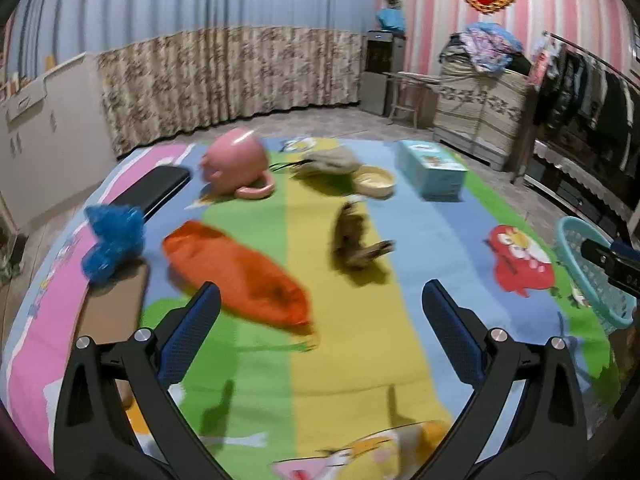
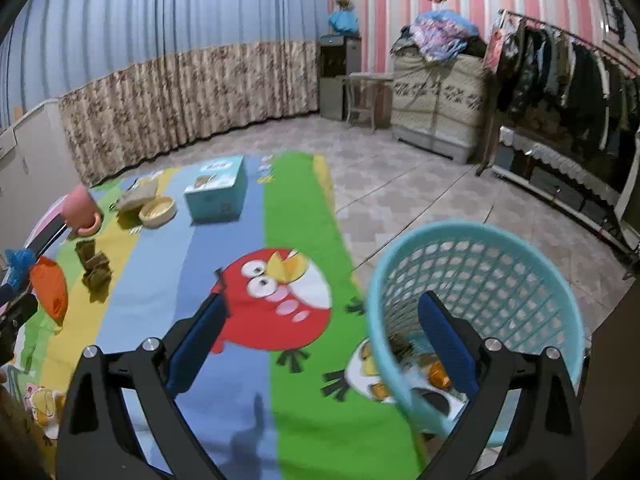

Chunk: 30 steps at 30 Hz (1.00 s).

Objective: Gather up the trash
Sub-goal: 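Grasp the blue plastic bag with the left tool while the right tool grasps the brown glove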

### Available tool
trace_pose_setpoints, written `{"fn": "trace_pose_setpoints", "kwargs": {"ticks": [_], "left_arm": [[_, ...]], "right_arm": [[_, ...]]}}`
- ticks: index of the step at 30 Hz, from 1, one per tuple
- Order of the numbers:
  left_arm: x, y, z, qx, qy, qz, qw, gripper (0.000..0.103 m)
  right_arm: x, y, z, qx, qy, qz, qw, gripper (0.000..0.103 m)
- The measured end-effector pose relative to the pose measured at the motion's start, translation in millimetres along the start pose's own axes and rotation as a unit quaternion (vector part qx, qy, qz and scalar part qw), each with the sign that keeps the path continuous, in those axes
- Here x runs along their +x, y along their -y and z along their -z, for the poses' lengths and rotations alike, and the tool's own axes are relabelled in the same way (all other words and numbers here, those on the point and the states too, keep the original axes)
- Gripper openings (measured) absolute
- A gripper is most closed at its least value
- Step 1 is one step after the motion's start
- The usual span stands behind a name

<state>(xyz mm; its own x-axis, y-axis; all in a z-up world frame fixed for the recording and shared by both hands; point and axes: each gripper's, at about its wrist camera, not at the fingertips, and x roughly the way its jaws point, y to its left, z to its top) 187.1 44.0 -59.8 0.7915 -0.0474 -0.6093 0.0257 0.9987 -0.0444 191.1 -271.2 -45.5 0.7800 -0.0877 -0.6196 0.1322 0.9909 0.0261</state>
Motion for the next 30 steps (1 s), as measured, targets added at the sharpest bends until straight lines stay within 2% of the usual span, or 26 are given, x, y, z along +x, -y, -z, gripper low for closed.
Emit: {"fn": "trace_pose_setpoints", "kwargs": {"ticks": [10,17,25,28,30], "left_arm": [[6.5,-91.5,-1.8,-0.041,-0.007,-0.057,0.9975,0.097],[14.0,-139.4,-3.4,-0.053,-0.013,-0.074,0.9958,0.097],[38.3,-173.8,-18.2,-0.061,-0.028,-0.069,0.9954,0.097],[49.5,-177.6,-27.1,-0.053,-0.033,-0.076,0.9951,0.091],[57.0,-178.3,-31.7,-0.047,-0.038,-0.074,0.9955,0.083]], "right_arm": [[12.6,-51.9,5.1,-0.042,-0.012,-0.003,0.999,0.095],[19.0,-103.4,15.6,-0.090,-0.019,-0.022,0.996,0.095],[27.6,-145.0,13.1,-0.112,-0.026,-0.060,0.992,0.095],[30.1,-151.8,11.0,-0.111,-0.029,-0.069,0.991,0.095],[32.3,-157.3,9.8,-0.111,-0.031,-0.073,0.991,0.095]]}}
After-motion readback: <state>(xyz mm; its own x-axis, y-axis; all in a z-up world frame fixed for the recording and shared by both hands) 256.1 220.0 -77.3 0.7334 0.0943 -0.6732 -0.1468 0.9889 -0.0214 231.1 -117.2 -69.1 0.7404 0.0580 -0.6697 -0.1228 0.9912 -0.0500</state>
